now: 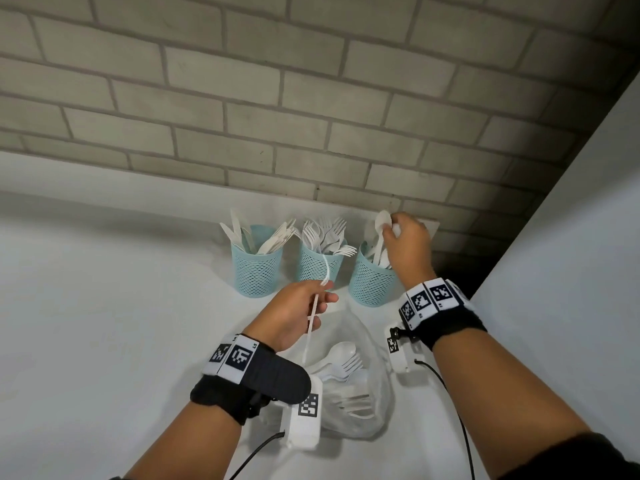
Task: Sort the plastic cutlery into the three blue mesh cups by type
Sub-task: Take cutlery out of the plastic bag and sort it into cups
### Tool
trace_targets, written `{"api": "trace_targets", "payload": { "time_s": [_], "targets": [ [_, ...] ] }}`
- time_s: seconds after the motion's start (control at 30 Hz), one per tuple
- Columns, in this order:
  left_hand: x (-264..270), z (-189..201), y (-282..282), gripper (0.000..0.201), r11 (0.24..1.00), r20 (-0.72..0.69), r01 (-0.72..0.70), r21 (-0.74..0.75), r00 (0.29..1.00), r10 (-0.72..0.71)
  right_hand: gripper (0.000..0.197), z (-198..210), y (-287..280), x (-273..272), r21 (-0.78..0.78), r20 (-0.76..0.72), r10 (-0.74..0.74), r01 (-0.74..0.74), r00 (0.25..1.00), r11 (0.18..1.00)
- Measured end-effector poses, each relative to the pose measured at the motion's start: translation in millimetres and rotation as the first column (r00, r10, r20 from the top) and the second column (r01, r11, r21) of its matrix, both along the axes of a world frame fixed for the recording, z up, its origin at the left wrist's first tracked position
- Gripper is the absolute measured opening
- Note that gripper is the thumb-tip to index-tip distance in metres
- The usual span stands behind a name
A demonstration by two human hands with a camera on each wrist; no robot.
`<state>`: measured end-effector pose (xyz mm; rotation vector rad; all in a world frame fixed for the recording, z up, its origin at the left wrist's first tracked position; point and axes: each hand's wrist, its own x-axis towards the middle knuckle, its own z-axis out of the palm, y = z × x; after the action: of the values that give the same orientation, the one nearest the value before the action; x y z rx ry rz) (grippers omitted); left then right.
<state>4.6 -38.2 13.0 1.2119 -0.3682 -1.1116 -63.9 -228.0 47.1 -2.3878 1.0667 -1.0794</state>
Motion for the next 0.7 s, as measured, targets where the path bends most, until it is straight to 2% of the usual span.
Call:
{"api": "trace_targets", "payload": {
  "time_s": [0.1, 0.2, 0.27, 0.33, 0.4, 0.43, 0.5, 0.57, 0.6, 0.63, 0.7],
  "targets": [
    [1, 1, 1, 0.023, 0.999, 0.046, -0.027, -0.027, 0.999, 0.028, 0.026, -5, 3, -1, -0.019, -0.315, -0.031, 0.027, 0.949, 0.999],
    [1, 1, 1, 0.021, 0.996, 0.119, -0.076, -0.04, 0.99, 0.08, 0.026, 3, 6, 4, -0.012, -0.467, -0.002, -0.004, 0.884, 1.0],
    [0, 0, 0, 0.02, 0.994, 0.154, -0.107, -0.037, 0.982, 0.111, 0.028, 11, 9, 8, -0.028, -0.518, 0.001, -0.018, 0.855, 0.999],
    [0, -1, 0, 0.022, 0.99, 0.162, -0.131, -0.045, 0.977, 0.137, 0.03, 19, 18, 10, -0.079, -0.442, 0.023, -0.064, 0.897, 0.995],
    [1, -1, -1, 0.024, 0.986, 0.16, -0.152, -0.064, 0.974, 0.161, 0.029, 27, 32, 11, -0.056, -0.302, 0.17, -0.196, 0.938, 0.979],
    [1, -1, -1, 0.025, 0.983, 0.156, -0.166, -0.073, 0.972, 0.176, 0.028, 31, 39, 11, 0.03, -0.251, 0.282, -0.283, 0.926, 0.958],
    [3, 0, -2, 0.024, 0.977, 0.144, -0.195, -0.089, 0.968, 0.206, 0.028, 36, 56, 12, 0.279, -0.234, 0.485, -0.42, 0.843, 0.864],
    [3, 2, -2, 0.022, 0.972, 0.133, -0.207, -0.106, 0.966, 0.22, 0.026, 36, 67, 13, 0.451, -0.236, 0.604, -0.465, 0.761, 0.762],
    [3, 2, -1, 0.021, 0.973, 0.136, -0.204, -0.11, 0.966, 0.218, 0.024, 34, 69, 14, 0.484, -0.216, 0.63, -0.478, 0.746, 0.733],
    [3, 2, -1, 0.019, 0.975, 0.147, -0.194, -0.111, 0.967, 0.209, 0.022, 33, 69, 16, 0.473, -0.202, 0.623, -0.481, 0.756, 0.738],
    [2, 1, 1, 0.013, 0.982, 0.182, -0.152, -0.11, 0.968, 0.17, 0.018, 35, 63, 21, 0.387, -0.143, 0.513, -0.429, 0.846, 0.816]
  ]
}}
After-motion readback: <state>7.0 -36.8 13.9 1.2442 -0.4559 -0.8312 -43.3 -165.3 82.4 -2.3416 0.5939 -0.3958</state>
